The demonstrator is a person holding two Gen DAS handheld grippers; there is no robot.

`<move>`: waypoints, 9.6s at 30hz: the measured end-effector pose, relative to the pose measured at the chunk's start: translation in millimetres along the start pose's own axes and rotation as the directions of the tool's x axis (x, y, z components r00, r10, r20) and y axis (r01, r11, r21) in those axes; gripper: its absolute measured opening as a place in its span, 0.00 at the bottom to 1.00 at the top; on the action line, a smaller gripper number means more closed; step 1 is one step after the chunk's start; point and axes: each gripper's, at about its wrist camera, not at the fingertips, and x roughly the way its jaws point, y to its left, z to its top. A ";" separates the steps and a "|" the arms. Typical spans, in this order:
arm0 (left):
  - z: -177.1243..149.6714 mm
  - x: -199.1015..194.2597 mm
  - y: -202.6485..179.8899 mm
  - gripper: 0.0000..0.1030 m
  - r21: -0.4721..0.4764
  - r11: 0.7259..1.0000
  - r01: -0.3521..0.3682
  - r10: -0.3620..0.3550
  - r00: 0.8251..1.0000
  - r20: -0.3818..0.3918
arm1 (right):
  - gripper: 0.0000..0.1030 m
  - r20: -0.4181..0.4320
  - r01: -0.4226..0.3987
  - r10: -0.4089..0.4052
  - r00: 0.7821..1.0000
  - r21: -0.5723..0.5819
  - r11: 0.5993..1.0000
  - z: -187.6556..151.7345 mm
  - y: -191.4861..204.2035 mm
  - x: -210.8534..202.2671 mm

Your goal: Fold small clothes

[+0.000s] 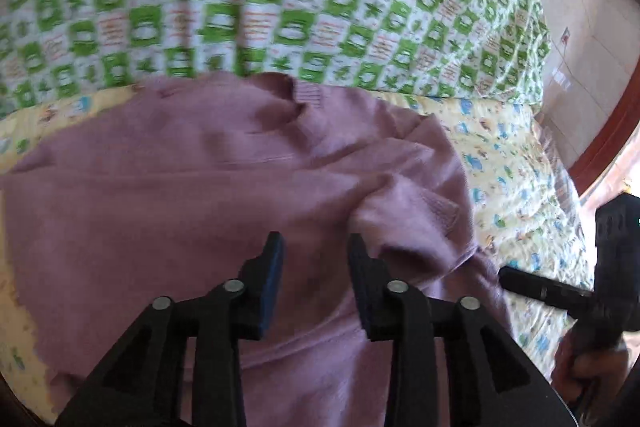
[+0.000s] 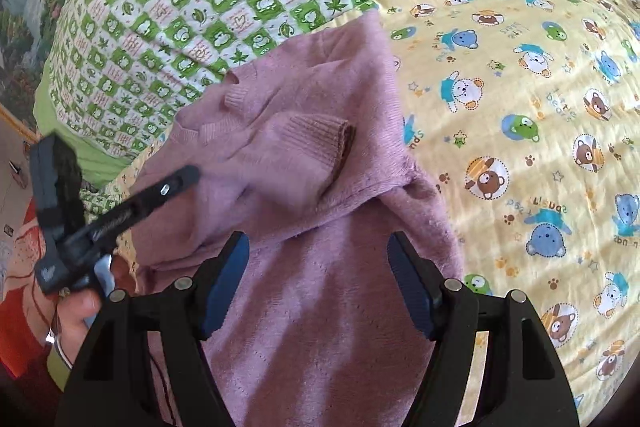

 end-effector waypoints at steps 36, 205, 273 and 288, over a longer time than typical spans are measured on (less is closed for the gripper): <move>-83.0 -47.7 216.3 0.48 -0.430 0.779 -0.457 0.438 0.886 -0.148 | 0.05 0.074 -0.136 0.190 0.979 -0.456 0.880 108.9 77.8 -22.8; 38.5 -20.6 220.4 0.06 -0.509 0.861 0.014 0.049 0.993 0.111 | 0.07 0.089 -0.249 0.242 0.966 0.075 0.966 128.9 -15.3 81.1; -32.1 -40.3 173.9 0.41 -0.428 0.894 -0.128 0.149 0.989 0.015 | 0.41 0.122 -0.100 0.120 0.985 -0.154 0.983 99.4 9.8 40.0; -85.6 -47.1 193.2 0.41 -0.468 0.854 -0.226 0.211 0.974 -0.084 | 0.10 -0.038 0.096 -0.102 0.994 -0.140 0.986 39.4 -32.1 53.7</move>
